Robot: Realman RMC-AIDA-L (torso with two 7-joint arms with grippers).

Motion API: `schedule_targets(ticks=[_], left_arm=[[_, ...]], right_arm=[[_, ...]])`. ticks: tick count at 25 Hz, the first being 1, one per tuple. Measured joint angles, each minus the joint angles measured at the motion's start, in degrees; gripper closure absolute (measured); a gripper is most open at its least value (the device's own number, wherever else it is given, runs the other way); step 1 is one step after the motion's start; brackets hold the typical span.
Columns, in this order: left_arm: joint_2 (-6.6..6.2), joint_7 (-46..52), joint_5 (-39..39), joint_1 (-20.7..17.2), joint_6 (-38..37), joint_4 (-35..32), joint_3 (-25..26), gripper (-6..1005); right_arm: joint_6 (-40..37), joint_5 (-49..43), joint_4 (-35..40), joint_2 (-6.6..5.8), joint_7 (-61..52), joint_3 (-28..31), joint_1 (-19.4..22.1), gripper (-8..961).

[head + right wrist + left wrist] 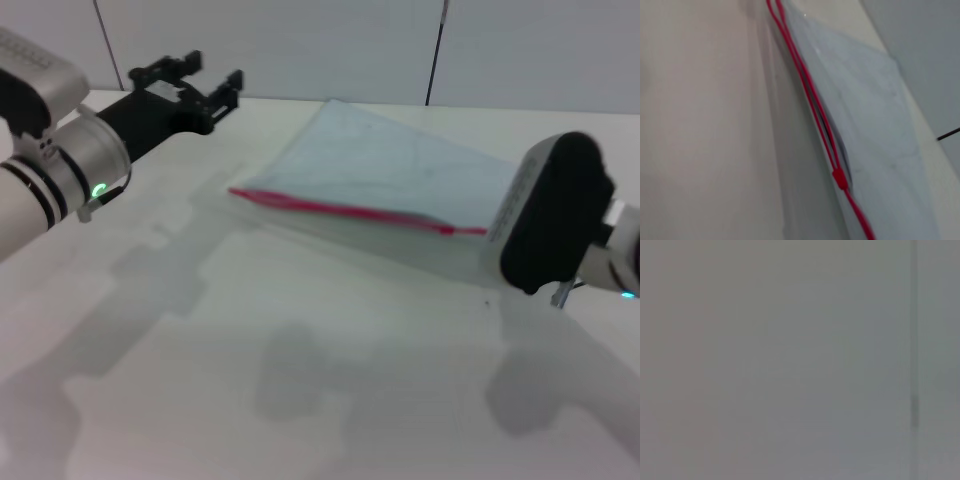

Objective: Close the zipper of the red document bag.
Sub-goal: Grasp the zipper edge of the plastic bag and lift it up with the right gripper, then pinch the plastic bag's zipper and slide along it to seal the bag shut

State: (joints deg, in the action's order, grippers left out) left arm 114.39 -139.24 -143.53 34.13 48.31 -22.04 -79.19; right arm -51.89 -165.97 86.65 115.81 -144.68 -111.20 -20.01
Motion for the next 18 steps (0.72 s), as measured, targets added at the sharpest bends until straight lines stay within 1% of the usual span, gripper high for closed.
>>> schedule_targets(ticks=[2, 6, 8, 10, 11, 12, 15, 18], left_arm=[[-0.38, 4.28, 5.3, 0.0, -0.06, -2.07, 0.0, 384], [-0.85, 13.31, 18.88, 0.05, -0.08, -7.69, 0.0, 384], [-0.88, 18.75, 27.55, 0.1, 0.05, -11.43, 0.0, 384], [-0.88, 23.47, 34.39, 0.11, 0.48, -14.72, 0.0, 384], [-0.81, 28.8, 42.06, 0.11, 1.59, -18.53, 0.01, 384], [-0.81, 28.8, 42.06, 0.11, 1.59, -18.53, 0.01, 384], [-0.41, 35.03, 51.75, 0.17, 4.18, -23.94, 0.0, 383], [0.13, 38.55, 58.11, 0.6, 7.19, -27.71, 0.0, 383]], right_arm=[[-0.64, -0.04, 3.04, -0.1, 0.32, 0.69, 1.42, 870], [-2.29, -0.12, 6.73, -0.2, 1.51, 1.53, 3.07, 890], [-2.66, -0.13, 7.57, -0.2, 1.96, 1.68, 3.39, 901], [-2.99, -0.13, 8.07, -0.18, 2.22, 1.71, 3.56, 906], [-3.17, -0.14, 8.23, -0.18, 2.26, 1.76, 3.6, 906], [-3.44, -0.14, 8.47, -0.18, 2.29, 1.82, 3.6, 906], [-4.7, -0.14, 10.01, -0.16, 2.37, 2.01, 3.76, 906], [-5.69, -0.14, 11.98, -0.15, 2.53, 2.36, 4.28, 907]])
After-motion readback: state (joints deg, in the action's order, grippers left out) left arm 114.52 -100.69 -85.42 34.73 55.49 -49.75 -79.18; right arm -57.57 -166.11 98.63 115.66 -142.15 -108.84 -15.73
